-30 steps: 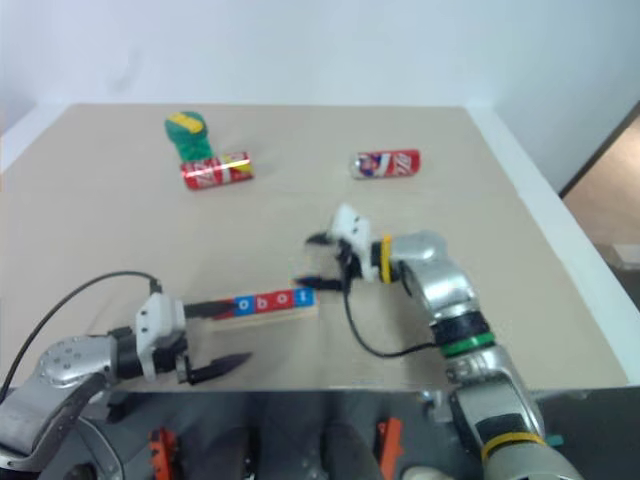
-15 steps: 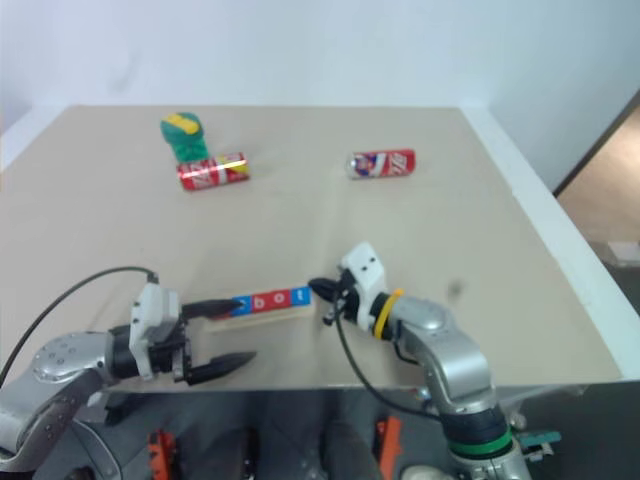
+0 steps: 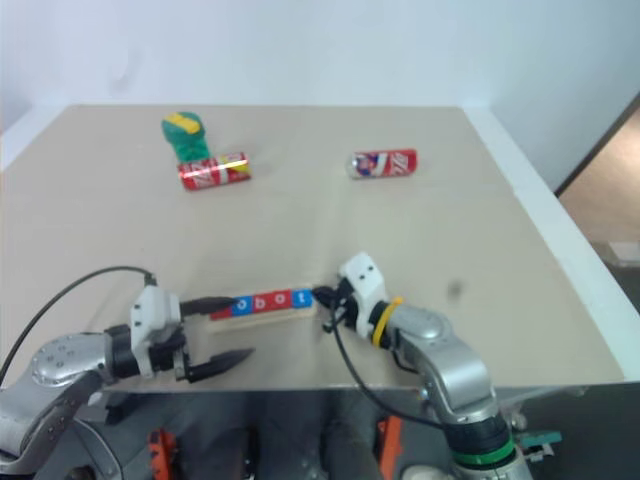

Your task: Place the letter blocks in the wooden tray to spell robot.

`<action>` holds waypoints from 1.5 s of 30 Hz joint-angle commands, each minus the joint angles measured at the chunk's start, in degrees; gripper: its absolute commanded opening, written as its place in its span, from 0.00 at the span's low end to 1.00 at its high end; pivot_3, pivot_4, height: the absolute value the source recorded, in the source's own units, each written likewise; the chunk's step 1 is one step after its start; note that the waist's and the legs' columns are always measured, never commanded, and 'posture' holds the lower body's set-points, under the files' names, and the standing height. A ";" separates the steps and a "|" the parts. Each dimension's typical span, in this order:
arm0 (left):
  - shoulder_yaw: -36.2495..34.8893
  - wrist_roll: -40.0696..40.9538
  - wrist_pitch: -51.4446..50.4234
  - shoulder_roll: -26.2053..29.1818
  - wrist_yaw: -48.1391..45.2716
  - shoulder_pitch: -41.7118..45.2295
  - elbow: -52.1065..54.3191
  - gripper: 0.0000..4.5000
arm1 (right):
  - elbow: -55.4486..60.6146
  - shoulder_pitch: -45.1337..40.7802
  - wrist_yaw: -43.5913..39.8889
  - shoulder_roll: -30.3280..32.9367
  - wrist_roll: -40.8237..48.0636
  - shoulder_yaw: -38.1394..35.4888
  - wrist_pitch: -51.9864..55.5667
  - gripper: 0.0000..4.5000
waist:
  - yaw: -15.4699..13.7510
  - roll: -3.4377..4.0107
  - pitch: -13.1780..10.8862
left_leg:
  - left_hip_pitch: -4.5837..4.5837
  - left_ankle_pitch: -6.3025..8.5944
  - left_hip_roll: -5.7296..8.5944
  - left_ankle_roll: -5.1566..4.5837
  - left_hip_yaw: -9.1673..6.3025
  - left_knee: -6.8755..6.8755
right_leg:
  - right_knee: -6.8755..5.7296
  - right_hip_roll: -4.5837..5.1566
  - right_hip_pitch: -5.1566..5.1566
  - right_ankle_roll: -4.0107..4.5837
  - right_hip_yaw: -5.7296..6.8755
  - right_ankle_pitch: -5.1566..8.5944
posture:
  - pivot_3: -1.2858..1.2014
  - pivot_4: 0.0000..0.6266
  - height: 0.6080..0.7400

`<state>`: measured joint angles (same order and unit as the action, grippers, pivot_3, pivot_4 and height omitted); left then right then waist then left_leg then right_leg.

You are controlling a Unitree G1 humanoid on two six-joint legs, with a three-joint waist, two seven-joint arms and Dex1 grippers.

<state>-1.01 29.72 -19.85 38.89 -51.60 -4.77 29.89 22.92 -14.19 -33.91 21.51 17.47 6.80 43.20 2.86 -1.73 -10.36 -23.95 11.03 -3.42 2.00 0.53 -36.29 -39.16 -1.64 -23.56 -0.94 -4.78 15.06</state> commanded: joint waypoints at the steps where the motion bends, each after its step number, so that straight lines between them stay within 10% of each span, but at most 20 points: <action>1: -1.27 -0.39 1.41 0.24 -0.06 -0.30 0.66 1.00 | 4.09 -1.14 0.63 0.76 1.75 -1.92 0.51 0.01 | 0.00 0.00 0.00 | -0.01 0.00 0.00 0.00 0.00 0.00 | 0.00 0.00 0.00 0.00 0.00 0.00 | 0.52 0.24 1.00; 12: -0.67 -0.20 1.25 0.20 -1.29 0.88 -0.13 1.00 | 7.49 0.90 -4.09 8.22 6.16 -0.43 4.58 0.01 | 0.00 0.00 0.00 | -0.01 0.00 -0.02 -0.01 -0.01 0.01 | 0.01 -0.03 -0.01 0.00 0.01 0.01 | 0.52 0.24 1.00; 36: -2.14 -1.20 2.04 -0.53 0.59 1.28 -1.39 1.00 | 1.91 -5.55 -1.61 4.02 4.92 2.64 1.88 0.01 | -0.02 -0.01 0.00 | -0.15 0.01 -0.02 -0.01 -0.01 0.01 | 0.01 -0.03 -0.13 -0.11 0.01 -0.04 | 0.52 0.24 1.00; 45: -15.80 -1.76 1.12 3.02 6.20 10.88 -22.15 1.00 | -29.31 -17.23 -27.42 16.92 6.26 -6.29 -16.99 0.73 | -0.10 -0.05 -0.02 | -0.09 -0.05 0.05 -0.10 0.05 -0.14 | 0.09 0.01 -0.03 0.02 0.02 -0.09 | 0.52 0.24 1.00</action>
<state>-14.56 28.77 -19.15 40.58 -45.31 4.65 10.06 -2.97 -30.50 -54.86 37.77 23.44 0.58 30.57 2.76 -1.78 -10.38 -24.05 11.00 -3.37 1.87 0.59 -36.37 -39.04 -1.63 -23.59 -0.99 -4.76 14.98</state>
